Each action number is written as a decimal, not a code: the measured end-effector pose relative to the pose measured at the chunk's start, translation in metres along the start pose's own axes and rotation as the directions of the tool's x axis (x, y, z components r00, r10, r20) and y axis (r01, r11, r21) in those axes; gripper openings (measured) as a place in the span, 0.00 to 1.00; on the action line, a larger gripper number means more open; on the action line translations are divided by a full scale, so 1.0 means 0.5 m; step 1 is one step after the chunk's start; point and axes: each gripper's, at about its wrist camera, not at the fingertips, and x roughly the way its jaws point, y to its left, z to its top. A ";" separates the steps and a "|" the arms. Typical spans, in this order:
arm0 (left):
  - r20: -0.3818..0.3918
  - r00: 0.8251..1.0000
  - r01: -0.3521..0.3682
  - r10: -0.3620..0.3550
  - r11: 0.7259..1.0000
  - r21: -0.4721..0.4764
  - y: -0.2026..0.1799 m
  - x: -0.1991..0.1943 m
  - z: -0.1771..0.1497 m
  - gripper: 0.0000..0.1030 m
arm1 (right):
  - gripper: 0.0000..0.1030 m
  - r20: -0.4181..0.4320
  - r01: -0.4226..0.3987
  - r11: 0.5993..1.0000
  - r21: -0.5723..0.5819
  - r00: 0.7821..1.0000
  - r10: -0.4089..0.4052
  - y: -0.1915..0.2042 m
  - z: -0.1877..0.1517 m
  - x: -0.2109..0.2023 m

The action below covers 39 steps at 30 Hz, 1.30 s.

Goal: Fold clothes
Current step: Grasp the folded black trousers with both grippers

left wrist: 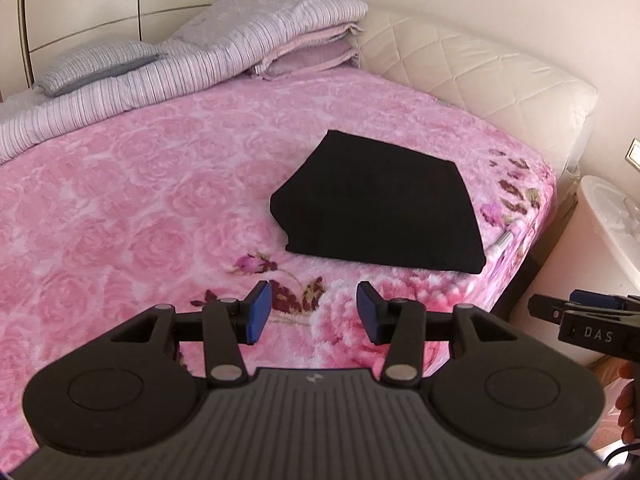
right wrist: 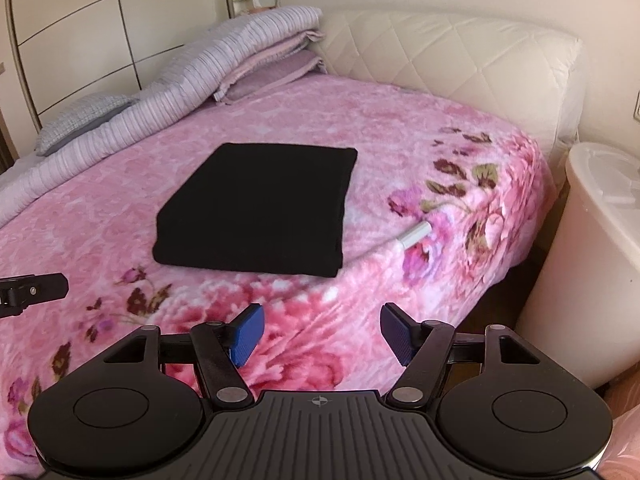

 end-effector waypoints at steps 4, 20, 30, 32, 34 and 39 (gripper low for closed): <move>-0.035 0.999 0.020 -0.021 0.999 -0.025 0.019 0.038 -0.001 0.41 | 0.66 -0.031 0.015 0.999 0.029 0.999 -0.014 -0.023 -0.001 0.033; -0.055 0.991 0.113 -0.122 0.982 -0.153 0.135 0.176 0.047 0.41 | 0.66 -0.064 -0.131 0.942 0.310 0.985 0.158 -0.175 0.038 0.154; -0.053 0.953 0.277 -0.297 0.930 -0.242 0.179 0.316 0.124 0.43 | 0.66 0.051 -0.350 0.762 0.545 0.921 0.387 -0.254 0.106 0.261; -0.054 0.949 0.287 -0.310 0.924 -0.254 0.186 0.346 0.141 0.43 | 0.66 0.049 -0.355 0.743 0.568 0.915 0.399 -0.255 0.116 0.286; -0.048 0.943 0.306 -0.328 0.917 -0.256 0.193 0.371 0.157 0.43 | 0.66 0.045 -0.359 0.734 0.576 0.911 0.410 -0.254 0.124 0.303; -0.041 0.931 0.339 -0.363 0.901 -0.272 0.203 0.430 0.192 0.45 | 0.66 0.034 -0.354 0.743 0.567 0.912 0.409 -0.243 0.142 0.335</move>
